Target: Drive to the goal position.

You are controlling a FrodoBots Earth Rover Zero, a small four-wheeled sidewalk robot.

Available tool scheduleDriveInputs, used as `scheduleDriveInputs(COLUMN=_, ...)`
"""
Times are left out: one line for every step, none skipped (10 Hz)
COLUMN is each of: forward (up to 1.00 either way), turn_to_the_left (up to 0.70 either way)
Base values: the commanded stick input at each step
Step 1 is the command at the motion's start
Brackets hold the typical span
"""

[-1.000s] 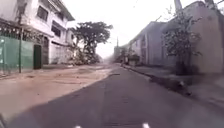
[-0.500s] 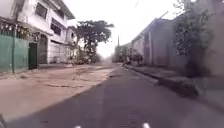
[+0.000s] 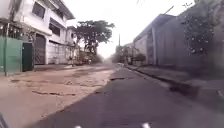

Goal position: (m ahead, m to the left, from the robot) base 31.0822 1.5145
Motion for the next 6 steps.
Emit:
scheduleDriveInputs(forward=1.00, turn_to_the_left=0.00)
scheduleDriveInputs(forward=1.00, turn_to_the_left=0.00)
scheduleDriveInputs(forward=1.00, turn_to_the_left=0.00)
scheduleDriveInputs(forward=1.00, turn_to_the_left=0.00)
scheduleDriveInputs(forward=1.00, turn_to_the_left=0.00)
scheduleDriveInputs(forward=1.00, turn_to_the_left=0.00)
